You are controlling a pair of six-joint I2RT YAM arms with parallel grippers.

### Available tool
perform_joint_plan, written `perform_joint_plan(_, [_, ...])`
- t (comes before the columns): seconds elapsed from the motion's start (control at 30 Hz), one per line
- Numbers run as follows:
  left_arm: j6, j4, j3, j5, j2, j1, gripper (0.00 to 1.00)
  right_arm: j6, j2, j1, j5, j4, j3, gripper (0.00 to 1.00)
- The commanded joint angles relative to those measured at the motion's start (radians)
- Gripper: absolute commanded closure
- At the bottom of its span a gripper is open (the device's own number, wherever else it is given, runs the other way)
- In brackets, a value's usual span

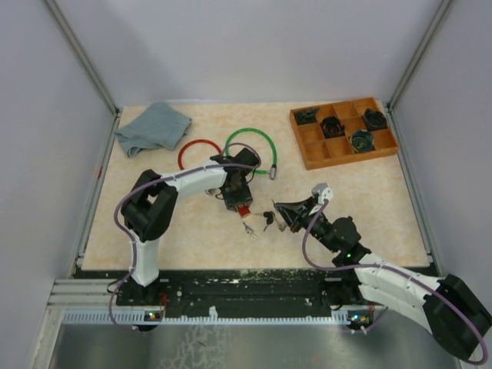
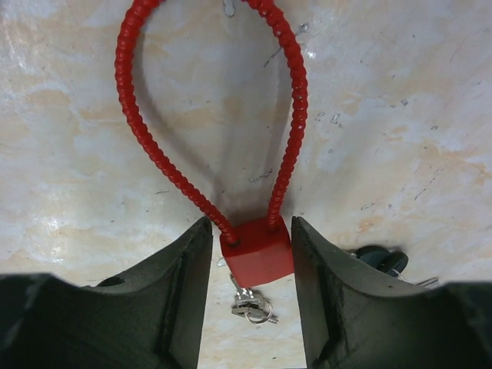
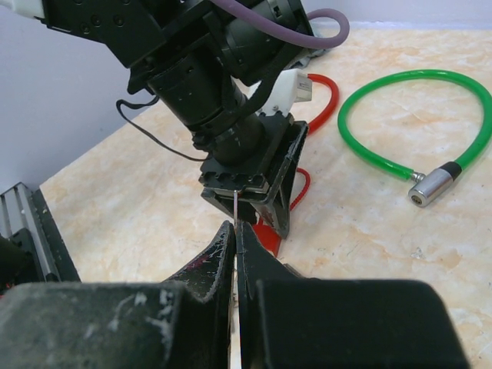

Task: Unlock with the key
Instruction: Pick up the lock from the center of the board.

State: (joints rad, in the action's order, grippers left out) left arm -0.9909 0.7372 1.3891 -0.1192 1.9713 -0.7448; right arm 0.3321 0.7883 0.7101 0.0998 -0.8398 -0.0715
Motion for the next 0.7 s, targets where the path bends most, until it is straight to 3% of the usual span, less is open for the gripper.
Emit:
perform_joint_plan(0.0, [-0.015,0.073,0.056,-0.013,0.047,-0.012,0.49,-0.008,-0.004,-0.009,0.008,-0.043,0.004,1.00])
perform_joint_plan(0.1, [-0.015,0.090,0.051,-0.028,0.047,-0.016,0.54,-0.010,-0.004,-0.008,0.007,-0.040,0.003,1.00])
perform_joint_plan(0.2, [-0.004,0.104,0.044,-0.041,0.038,-0.015,0.65,-0.010,0.005,-0.009,0.024,-0.038,-0.004,1.00])
perform_joint_plan(0.27, [-0.006,0.122,0.043,-0.050,0.026,-0.013,0.78,-0.007,0.017,-0.009,0.048,-0.029,-0.015,1.00])
perform_joint_plan(0.33, [-0.006,0.124,0.033,-0.050,0.005,-0.012,0.98,0.000,0.031,-0.009,0.065,-0.033,-0.025,1.00])
perform_joint_plan(0.67, [-0.008,-0.073,-0.122,0.021,-0.215,0.008,1.00,0.024,0.108,0.029,0.098,-0.043,-0.082,1.00])
